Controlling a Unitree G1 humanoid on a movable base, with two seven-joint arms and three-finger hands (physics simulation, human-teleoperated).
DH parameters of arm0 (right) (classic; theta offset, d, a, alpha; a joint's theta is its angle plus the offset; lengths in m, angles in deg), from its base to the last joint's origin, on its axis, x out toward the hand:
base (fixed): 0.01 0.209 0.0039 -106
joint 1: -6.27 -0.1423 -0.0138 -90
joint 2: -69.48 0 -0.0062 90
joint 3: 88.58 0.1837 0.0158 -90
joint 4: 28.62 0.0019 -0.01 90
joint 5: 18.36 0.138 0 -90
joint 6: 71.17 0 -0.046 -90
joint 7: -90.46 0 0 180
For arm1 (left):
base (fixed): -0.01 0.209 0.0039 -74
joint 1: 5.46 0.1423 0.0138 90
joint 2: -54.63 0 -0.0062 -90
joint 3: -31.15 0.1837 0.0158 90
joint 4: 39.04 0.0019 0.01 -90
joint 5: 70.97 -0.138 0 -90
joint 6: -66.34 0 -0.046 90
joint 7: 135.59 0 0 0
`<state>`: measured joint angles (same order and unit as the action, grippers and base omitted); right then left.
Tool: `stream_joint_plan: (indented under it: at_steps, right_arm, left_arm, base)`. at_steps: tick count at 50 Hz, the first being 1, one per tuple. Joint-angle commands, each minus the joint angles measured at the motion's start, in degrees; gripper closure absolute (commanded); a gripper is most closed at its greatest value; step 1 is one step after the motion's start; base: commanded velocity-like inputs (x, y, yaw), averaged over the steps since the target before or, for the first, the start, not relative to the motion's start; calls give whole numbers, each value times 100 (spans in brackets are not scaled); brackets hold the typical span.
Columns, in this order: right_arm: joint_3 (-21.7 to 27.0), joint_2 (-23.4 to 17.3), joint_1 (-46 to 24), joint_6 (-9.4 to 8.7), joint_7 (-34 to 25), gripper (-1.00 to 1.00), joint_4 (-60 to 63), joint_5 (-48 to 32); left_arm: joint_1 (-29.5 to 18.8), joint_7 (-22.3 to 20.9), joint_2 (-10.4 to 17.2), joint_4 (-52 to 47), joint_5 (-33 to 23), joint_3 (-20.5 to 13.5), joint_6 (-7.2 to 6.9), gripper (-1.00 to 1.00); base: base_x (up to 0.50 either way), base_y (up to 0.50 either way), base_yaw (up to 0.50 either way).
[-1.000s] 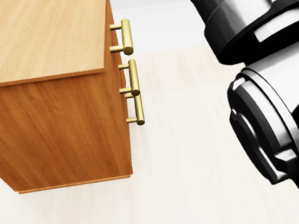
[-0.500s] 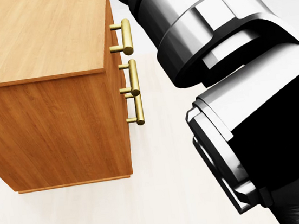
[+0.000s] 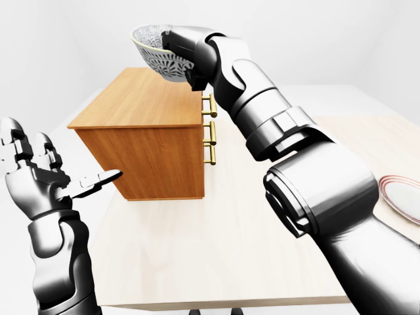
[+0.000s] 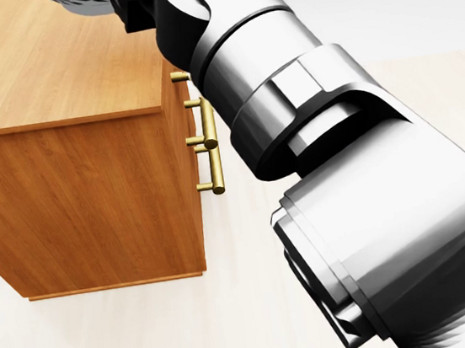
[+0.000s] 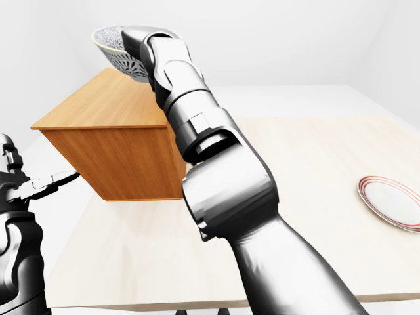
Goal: Put the bowl on top of the cabinet.
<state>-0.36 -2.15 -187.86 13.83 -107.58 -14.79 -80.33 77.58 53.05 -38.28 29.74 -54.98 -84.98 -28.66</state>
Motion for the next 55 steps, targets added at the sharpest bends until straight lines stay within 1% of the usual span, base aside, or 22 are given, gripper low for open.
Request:
stream_joint_plan:
  at_steps: [1, 23, 40, 41, 43, 44, 55]
  right_arm:
    - [-139, 64, 275, 0, 204, 100, 49, -163]
    - [-113, 302, 316, 0, 330, 100, 91, 124]
    - [-145, 286, 416, 0, 400, 100, 75, 193]
    - [-146, 282, 406, 0, 412, 91, 75, 193]
    - [-139, 280, 386, 0, 433, -44, 77, 203]
    - [-139, 283, 375, 0, 441, -100, 79, 208]
    - [-123, 279, 282, 0, 606, -100, 90, 267]
  left_arm:
    - [17, 33, -63, 242, -120, 167, 0, -100]
    - [22, 26, -62, 225, -87, 139, 0, -100]
    - [16, 34, -56, 246, -82, 147, 0, -100]
    - [18, 35, -55, 240, -79, 143, 0, -100]
    - [15, 36, -56, 242, -78, 145, 0, -100]
    - [17, 34, -59, 242, -76, 149, 0, -100]
    - [25, 38, -66, 212, -79, 157, 0, -100]
  base:
    - [0, 0, 0]
    - [0, 0, 0]
    - [0, 0, 0]
    - [0, 0, 0]
    - [0, 0, 0]
    - [0, 0, 0]
    - [0, 0, 0]
